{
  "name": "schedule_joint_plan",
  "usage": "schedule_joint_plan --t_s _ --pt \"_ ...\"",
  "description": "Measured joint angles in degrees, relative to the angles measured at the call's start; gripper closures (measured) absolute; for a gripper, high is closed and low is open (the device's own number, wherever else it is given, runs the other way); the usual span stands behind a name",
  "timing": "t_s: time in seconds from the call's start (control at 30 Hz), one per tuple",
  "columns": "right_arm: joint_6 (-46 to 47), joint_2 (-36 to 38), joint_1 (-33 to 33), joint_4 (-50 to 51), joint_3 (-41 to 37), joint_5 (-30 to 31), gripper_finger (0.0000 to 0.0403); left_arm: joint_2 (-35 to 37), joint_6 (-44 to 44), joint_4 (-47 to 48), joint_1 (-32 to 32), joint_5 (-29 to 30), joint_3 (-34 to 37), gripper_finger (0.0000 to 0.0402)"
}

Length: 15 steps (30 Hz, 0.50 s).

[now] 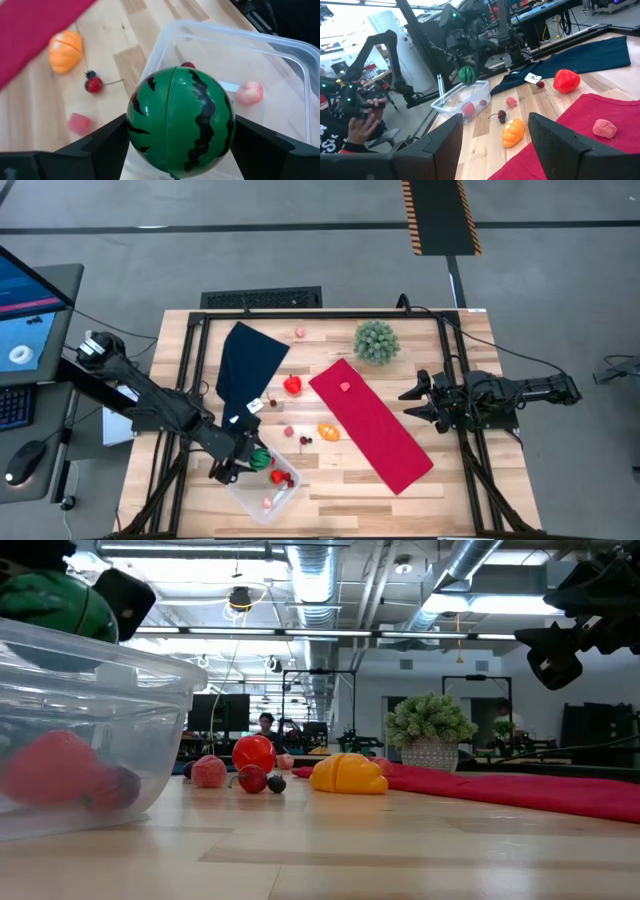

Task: Pick and placing Produce into tupperware
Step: Put the watermelon into the transparent bin

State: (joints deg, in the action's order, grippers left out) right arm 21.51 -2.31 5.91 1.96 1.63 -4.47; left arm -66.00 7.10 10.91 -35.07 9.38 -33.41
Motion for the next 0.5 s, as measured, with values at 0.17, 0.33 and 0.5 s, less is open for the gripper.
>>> schedule_joint_plan --t_s 0.17,0.33,0.5 --pt "0.00 0.02 0.00 -0.01 0.00 -0.02 0.0154 -3.56 3.59 -0.47 -0.84 -0.14 0.00 0.0111" --pt "-0.02 0.01 0.01 0.02 0.00 -0.01 0.0154 -7.16 5.29 -1.78 -1.33 -0.10 0.00 0.0111" --pt "-0.01 0.01 0.02 0.02 0.00 0.00 0.0154 -8.91 8.44 -2.24 -1.34 -1.18 -0.11 0.0111"
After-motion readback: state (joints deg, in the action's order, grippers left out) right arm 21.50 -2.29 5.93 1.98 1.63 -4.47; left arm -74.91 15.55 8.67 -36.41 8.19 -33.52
